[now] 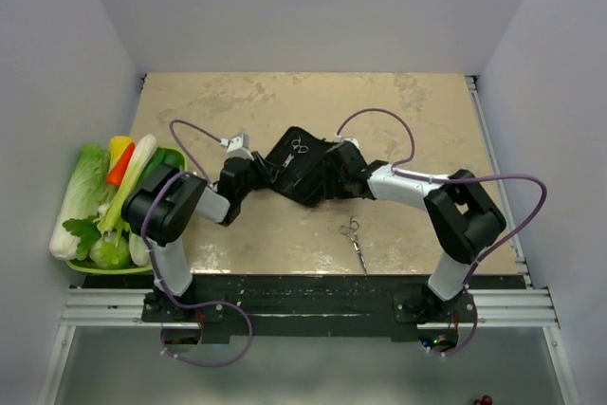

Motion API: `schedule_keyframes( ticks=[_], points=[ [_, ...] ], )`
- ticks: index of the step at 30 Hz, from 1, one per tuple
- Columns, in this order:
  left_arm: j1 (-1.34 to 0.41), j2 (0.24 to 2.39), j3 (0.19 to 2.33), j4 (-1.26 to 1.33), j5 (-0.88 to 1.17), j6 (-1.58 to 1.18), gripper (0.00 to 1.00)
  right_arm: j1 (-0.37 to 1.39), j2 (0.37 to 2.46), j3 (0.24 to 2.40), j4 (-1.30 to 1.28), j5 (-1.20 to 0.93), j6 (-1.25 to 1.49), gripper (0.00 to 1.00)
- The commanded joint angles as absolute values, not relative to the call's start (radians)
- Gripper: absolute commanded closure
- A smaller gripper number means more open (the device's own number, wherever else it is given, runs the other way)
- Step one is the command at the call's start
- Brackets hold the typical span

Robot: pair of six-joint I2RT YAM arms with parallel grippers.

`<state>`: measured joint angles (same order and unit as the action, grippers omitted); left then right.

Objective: Sort the hair-cutting tools
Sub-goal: Adjust the hairdressing tool bag at the center of the board.

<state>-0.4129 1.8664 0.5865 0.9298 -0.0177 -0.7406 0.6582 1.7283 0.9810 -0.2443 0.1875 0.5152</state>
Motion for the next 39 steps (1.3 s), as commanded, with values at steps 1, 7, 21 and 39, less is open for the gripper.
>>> schedule_keyframes(
  ticks=[1, 7, 21, 39],
  points=[
    [-0.485, 1.752, 0.439, 0.969, 0.011, -0.741, 0.7, 0.572, 1.822, 1.041, -0.163, 0.176, 0.492, 0.39],
    [-0.595, 1.623, 0.237, 0.951, -0.075, -0.822, 0.73, 0.517, 1.927, 1.214, -0.221, 0.169, 0.462, 0.39],
    [-0.904, 1.505, 0.353, 0.814, -0.198, -0.89, 0.75, 0.503, 1.807, 1.424, -0.4, 0.371, 0.373, 0.38],
    [-0.509, 1.698, 1.282, 0.071, -0.103, -0.457, 0.15, 0.577, 1.293, 1.065, -0.368, 0.232, 0.342, 0.02]
  ],
)
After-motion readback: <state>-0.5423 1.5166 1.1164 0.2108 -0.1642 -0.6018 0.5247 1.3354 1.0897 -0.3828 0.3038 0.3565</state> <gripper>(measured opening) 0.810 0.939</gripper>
